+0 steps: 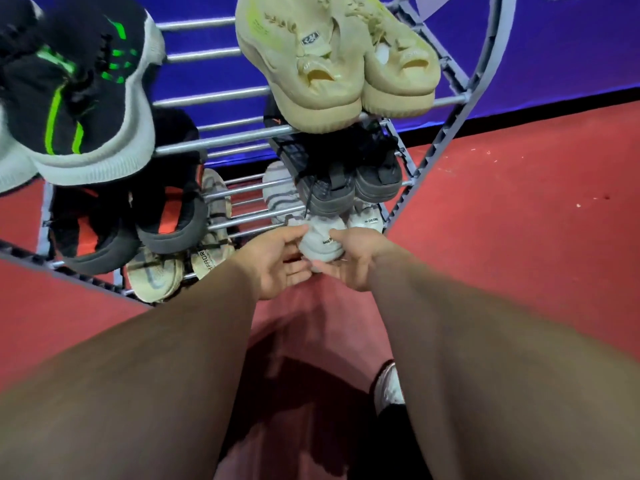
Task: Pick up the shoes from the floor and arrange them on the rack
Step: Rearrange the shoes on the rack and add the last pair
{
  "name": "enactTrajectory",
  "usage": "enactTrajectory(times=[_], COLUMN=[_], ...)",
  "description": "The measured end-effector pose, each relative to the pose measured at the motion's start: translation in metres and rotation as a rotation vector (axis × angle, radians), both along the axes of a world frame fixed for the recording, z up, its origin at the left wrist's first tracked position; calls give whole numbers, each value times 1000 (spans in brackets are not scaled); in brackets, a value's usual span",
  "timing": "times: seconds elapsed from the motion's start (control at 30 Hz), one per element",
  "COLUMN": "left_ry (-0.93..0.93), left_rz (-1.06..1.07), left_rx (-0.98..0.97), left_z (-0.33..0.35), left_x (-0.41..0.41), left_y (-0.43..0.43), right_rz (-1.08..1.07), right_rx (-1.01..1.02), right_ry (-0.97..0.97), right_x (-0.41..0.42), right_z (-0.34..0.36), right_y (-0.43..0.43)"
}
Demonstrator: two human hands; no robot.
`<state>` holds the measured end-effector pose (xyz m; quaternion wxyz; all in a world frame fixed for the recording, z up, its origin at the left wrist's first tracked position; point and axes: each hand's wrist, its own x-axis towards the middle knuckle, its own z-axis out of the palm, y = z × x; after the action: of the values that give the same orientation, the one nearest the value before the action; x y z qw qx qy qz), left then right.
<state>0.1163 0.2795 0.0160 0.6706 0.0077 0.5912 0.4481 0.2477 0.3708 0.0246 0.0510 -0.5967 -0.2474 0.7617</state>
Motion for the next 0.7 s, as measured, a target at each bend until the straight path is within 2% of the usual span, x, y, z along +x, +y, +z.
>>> enactTrajectory(times=[0.1,0.23,0.4,0.47,0.7], left_ry=[38,-15,66,85,149], left_rz=[-17,113,100,142,317], left_rx=[22,9,-155,-165,-148], left_z=[-13,-29,-51,-56,-66], left_x=[-1,-8,1,5,14], left_y=[5,14,17,21,32], right_rz=[-142,-177,34,59,-248], right_rx=[3,-34,-89,-111,-16], right_ry=[77,106,-75,-105,-163], right_x=[-21,-36,-30,-18,19], right_z=[-8,-15,-25,-24,-40], right_y=[-3,-3,-4,1,33])
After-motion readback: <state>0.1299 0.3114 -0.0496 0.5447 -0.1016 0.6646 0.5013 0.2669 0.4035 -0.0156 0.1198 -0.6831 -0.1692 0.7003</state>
